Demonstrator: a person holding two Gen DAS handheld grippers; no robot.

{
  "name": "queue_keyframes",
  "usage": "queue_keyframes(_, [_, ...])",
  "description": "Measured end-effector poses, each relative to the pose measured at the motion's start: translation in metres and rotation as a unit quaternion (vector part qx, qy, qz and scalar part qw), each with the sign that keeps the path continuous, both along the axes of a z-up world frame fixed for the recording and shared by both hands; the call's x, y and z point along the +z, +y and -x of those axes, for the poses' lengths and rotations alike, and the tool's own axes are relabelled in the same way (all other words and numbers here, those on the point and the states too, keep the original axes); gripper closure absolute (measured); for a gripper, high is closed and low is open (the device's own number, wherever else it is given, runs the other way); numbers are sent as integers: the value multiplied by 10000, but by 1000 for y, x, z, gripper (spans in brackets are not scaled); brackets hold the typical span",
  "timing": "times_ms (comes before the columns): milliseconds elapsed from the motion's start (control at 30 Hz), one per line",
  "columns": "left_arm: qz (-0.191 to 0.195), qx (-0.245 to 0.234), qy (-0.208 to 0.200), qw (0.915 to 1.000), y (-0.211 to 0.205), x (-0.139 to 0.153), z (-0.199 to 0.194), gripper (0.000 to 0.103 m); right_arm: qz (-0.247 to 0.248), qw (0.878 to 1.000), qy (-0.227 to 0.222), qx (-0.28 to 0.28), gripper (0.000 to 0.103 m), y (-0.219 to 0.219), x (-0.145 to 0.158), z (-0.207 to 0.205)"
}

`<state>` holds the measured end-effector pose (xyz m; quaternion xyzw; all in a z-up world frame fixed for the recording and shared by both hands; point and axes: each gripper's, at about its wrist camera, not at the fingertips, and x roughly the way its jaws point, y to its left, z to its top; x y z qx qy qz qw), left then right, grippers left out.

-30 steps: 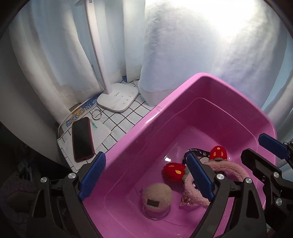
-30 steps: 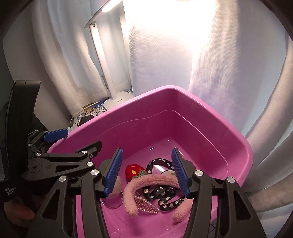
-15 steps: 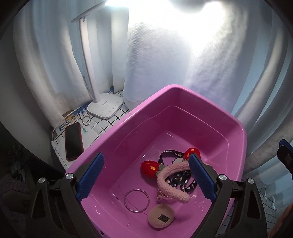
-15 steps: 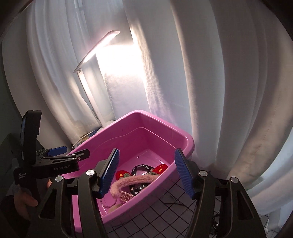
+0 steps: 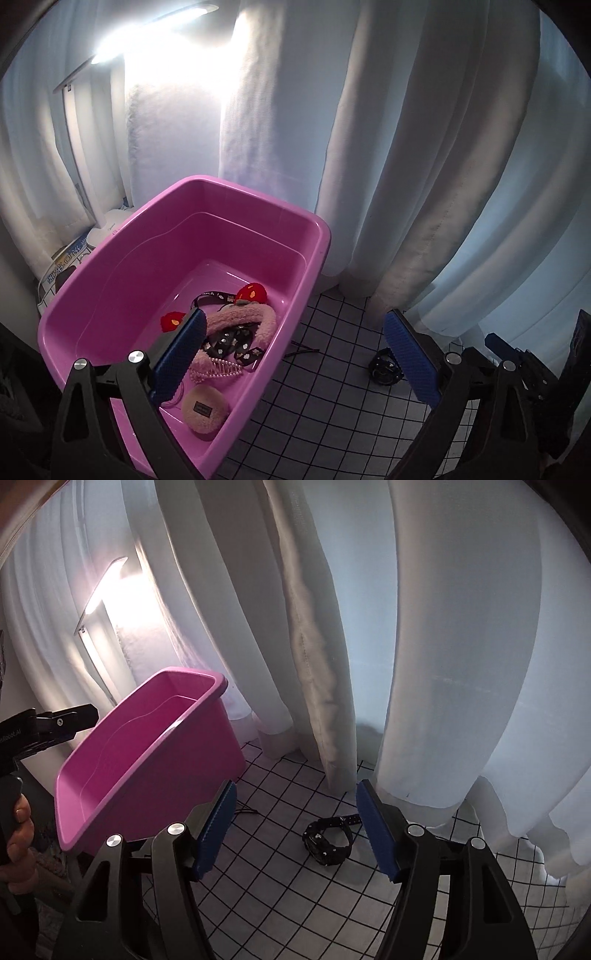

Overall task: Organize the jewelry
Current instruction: 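Move the right tool to the black watch while the left tool moves to the black hairpins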

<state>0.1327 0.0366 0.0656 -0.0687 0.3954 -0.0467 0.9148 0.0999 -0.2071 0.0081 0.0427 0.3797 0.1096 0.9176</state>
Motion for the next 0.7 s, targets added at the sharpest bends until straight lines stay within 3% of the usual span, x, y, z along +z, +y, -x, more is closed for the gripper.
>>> queue_keyframes(267, [-234,-304,460,9982,-48,-62,3,8,173,9960,871,121,39,0,-96,-13])
queue_keyframes(433, [-278,-262,692,9969,-53,-97,7,8,22,9921,1251,120,39,4,-140,-29])
queue_keyframes(567, [-543,-229,691,9959,-58,-116,17,8,-70,9902,1392,55,39,6,-160,-42])
queue_keyframes(700, [-433,-141,814,9956,-55,-129,20,8,-46,9907,1350,-156,37,8,-170,-58])
